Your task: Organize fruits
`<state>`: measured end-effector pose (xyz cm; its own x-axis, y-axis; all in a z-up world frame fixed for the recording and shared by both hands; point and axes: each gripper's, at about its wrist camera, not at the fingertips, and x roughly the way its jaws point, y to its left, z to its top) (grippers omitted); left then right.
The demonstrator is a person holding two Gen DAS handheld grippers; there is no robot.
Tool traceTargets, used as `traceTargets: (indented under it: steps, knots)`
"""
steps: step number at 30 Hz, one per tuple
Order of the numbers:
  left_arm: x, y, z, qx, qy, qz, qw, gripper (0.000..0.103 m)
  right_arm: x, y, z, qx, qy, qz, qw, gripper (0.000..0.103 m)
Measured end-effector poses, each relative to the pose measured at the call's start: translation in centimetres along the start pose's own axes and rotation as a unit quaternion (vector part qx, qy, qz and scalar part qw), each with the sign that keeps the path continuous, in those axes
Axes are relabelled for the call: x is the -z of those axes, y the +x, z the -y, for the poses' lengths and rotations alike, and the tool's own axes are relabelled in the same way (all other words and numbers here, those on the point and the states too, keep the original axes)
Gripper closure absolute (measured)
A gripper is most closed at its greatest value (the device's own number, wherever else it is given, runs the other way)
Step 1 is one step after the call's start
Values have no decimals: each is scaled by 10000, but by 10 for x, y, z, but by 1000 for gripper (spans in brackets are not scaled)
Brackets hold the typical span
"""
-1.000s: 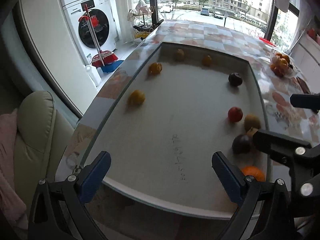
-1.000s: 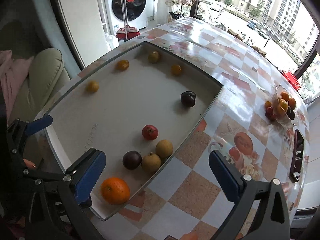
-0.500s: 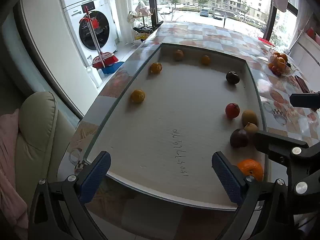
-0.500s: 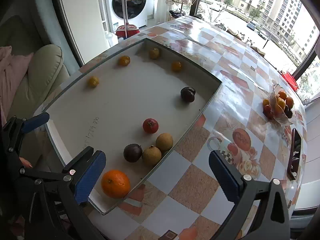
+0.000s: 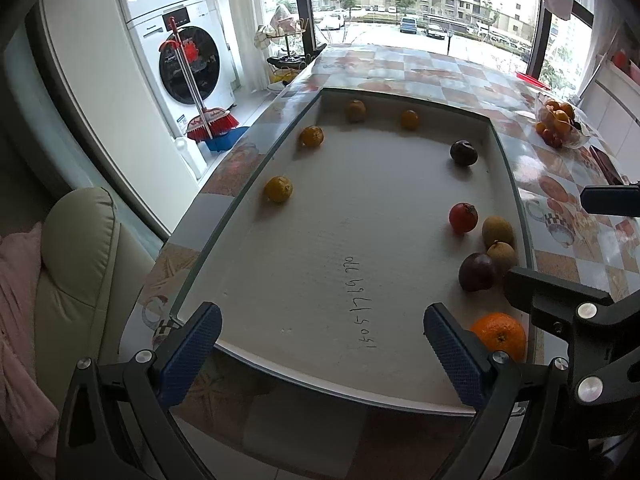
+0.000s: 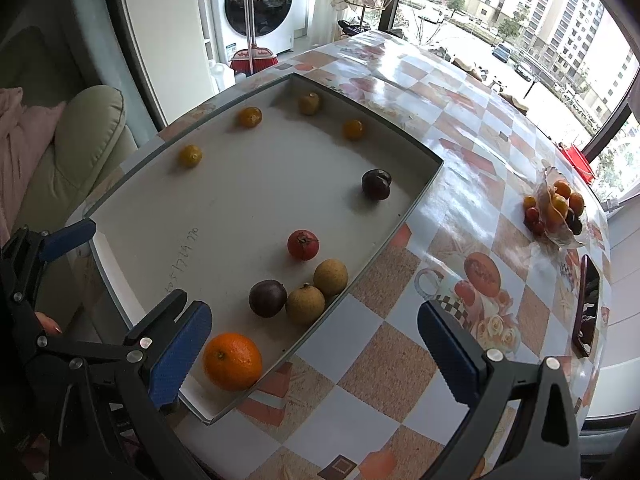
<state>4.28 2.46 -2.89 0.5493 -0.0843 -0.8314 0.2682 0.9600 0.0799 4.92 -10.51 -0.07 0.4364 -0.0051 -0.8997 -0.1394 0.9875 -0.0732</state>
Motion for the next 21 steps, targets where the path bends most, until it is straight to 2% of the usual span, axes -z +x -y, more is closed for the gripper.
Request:
traceTargets:
  steps: [21]
  knots:
    - [3, -7, 6, -57, 101, 72, 9999, 2, 4, -7, -3, 39, -38, 69, 10000, 0]
